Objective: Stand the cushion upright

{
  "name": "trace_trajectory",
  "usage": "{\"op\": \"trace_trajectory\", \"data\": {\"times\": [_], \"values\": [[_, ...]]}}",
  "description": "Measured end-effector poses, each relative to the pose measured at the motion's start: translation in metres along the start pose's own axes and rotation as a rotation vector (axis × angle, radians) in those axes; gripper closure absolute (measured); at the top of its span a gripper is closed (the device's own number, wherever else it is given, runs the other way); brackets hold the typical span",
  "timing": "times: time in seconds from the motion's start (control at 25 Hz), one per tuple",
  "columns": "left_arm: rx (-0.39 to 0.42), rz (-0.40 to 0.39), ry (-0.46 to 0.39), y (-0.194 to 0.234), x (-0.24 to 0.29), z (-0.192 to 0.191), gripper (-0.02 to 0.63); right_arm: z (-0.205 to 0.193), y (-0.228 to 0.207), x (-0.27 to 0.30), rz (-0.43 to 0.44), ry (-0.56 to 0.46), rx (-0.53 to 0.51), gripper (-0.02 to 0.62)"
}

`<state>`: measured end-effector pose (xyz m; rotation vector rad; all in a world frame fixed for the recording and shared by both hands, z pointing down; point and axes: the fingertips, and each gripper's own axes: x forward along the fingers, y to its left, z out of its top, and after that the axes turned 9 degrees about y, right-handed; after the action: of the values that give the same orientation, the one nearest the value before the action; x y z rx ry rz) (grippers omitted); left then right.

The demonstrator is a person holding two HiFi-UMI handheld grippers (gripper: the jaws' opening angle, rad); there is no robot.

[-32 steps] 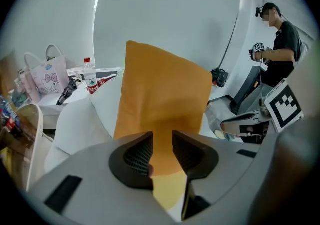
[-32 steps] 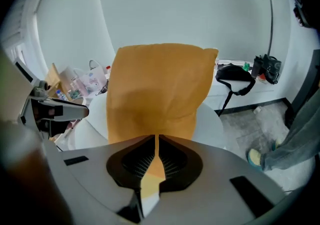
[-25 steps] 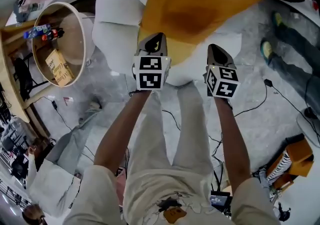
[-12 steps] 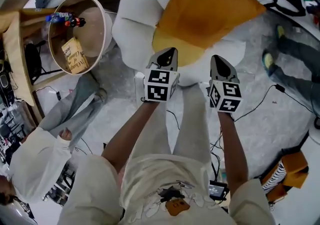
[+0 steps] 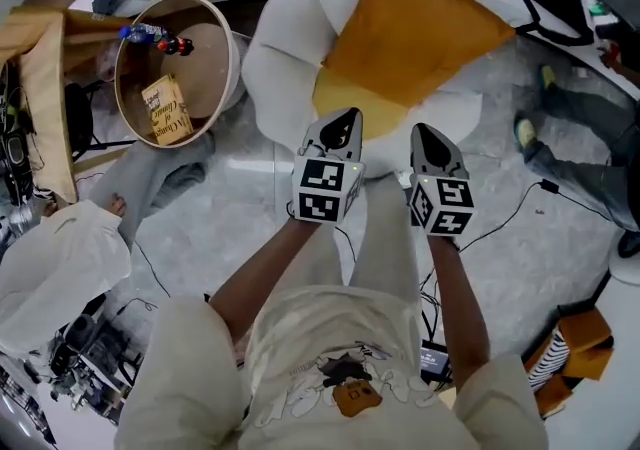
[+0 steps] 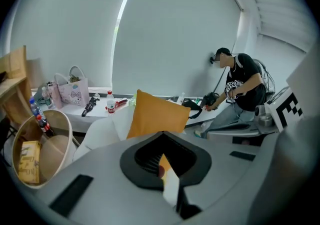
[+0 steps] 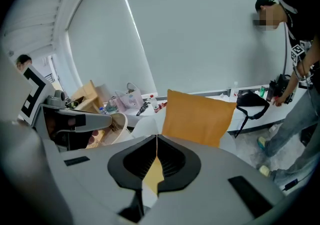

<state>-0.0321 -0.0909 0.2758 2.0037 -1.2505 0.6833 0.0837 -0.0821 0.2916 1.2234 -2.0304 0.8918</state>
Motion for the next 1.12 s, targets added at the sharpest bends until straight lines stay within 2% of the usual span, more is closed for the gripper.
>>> {"op": "trace_trajectory", "data": {"times": [0.16, 0.44, 0.76, 0.96, 1.12], "values": [[-0.01, -0.002, -0.003, -0.003, -0.037, 0.006, 0.603, 0.012, 0.027, -0.027, 0.007, -0.025, -0.004, 0.568], [0.04, -0.046, -0.046, -0.026, -0.097, 0.02, 0.603, 0.04, 0.064, -0.076, 0.034, -0.095, 0.015, 0.568], [0.063, -0.087, -0.104, -0.045, -0.16, 0.035, 0.603, 0.069, 0.109, -0.122, 0.062, -0.17, -0.034, 0.568], [0.072, -0.111, -0.129, -0.044, -0.194, 0.04, 0.603, 0.075, 0.139, -0.141, 0.115, -0.189, -0.016, 0.568], [0.085, -0.131, -0.134, -0.04, -0.216, 0.042, 0.603, 0.084, 0.164, -0.156, 0.147, -0.205, -0.047, 0.568]]}}
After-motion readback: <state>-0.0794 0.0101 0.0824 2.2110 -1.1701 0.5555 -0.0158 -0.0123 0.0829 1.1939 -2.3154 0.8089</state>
